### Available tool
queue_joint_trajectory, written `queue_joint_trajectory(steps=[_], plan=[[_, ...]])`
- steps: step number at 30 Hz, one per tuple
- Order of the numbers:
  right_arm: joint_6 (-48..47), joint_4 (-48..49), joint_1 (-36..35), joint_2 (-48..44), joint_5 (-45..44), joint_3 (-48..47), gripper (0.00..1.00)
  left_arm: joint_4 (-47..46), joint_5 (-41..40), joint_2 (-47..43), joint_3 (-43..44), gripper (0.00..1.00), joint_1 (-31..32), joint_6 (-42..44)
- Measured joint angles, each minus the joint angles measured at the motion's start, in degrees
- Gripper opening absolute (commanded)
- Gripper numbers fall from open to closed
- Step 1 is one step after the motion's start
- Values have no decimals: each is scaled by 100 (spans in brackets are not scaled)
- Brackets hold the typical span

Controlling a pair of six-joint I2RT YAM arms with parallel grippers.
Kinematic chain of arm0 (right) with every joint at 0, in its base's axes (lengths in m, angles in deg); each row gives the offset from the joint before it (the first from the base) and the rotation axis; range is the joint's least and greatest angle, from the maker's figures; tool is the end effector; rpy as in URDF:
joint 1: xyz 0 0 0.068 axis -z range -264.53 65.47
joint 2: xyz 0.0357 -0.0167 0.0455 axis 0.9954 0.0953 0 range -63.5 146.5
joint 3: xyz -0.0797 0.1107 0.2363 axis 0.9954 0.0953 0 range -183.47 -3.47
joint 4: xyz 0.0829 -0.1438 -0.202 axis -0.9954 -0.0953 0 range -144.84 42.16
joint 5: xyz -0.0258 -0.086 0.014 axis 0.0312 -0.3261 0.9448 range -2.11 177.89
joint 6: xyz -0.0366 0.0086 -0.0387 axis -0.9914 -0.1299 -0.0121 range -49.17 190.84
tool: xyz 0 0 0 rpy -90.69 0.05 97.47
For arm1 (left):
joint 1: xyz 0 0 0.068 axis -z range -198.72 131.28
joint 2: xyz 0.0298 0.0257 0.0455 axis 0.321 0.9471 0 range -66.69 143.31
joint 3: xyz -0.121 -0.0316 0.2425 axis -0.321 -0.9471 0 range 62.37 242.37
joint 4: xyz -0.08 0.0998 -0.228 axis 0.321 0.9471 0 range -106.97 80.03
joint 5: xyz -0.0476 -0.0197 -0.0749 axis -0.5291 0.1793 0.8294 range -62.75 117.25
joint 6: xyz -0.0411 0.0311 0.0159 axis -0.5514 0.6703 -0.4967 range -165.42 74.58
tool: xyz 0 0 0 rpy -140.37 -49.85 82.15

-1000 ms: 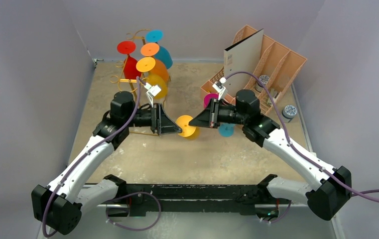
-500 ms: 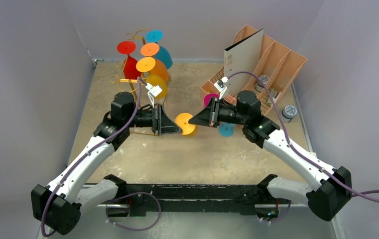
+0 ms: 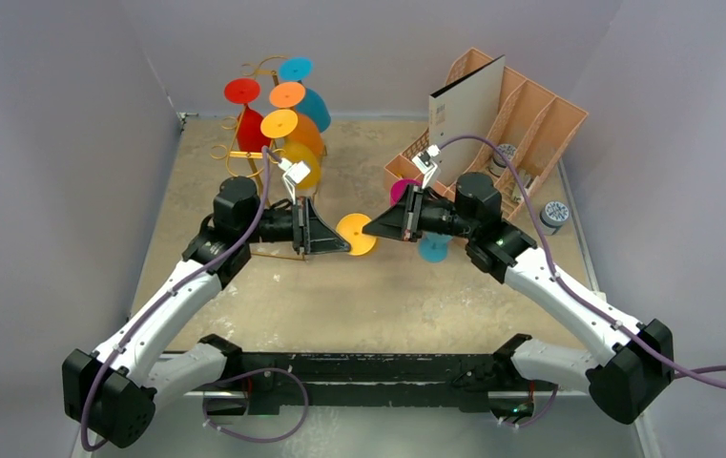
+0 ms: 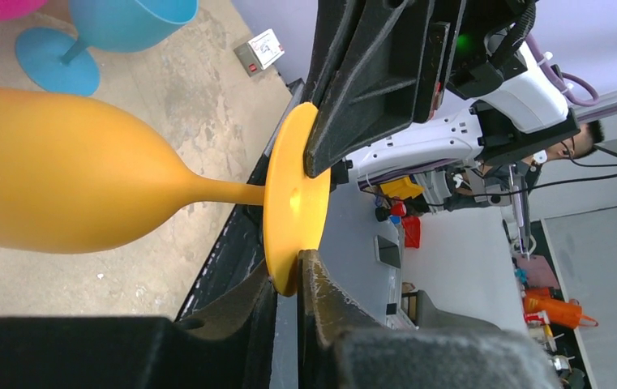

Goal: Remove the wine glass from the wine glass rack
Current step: Place the wine glass at the center of the board.

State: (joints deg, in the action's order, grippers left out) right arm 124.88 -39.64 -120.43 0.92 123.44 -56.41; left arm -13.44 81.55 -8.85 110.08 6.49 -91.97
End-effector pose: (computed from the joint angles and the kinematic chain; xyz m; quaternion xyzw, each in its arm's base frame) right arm 0.1991 0.1698 0.3558 -0.0978 0.7167 0.6191 0.3057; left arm 0.1896 -0.1212 0.3306 0.1476 0.7397 -0.6130 0.2352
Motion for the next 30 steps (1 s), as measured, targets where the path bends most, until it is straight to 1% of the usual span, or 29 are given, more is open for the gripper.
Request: queue_joint_trajectory(steps=[3,5,6,9,11,12,13,14,16,20,24,27,30], plan=[[44,175,35,2,17,81,0,-284,42,61,-79,0,-2,-173],[98,334,63,7,31,168,2,-413,52,96,-127,0,-2,-273],[109,393,72,9,48,203,6,-472,57,109,-162,0,-2,-339],[149,468,74,15,103,249,24,-507,109,118,-188,0,0,-354],[181,474,63,22,142,247,37,-514,131,118,-186,0,42,-227],[168,439,35,33,160,243,41,-483,140,118,-184,0,79,-136],[146,387,17,44,168,238,46,-387,153,114,-168,0,116,-2],[111,304,4,44,166,229,54,-205,160,114,-125,0,146,184],[-22,42,-11,42,149,162,62,162,164,94,-20,0,188,588],[-481,-595,-9,-9,131,-133,68,704,129,-151,70,0,190,1349],[-1082,-1386,-9,-120,87,-737,76,1034,44,-715,24,0,192,2170],[-1497,-1784,-11,-378,-170,-1054,82,1130,50,-1239,-138,0,192,2756],[-1825,-2050,-11,-715,-584,-1104,90,1357,55,-1552,-205,0,192,3322]])
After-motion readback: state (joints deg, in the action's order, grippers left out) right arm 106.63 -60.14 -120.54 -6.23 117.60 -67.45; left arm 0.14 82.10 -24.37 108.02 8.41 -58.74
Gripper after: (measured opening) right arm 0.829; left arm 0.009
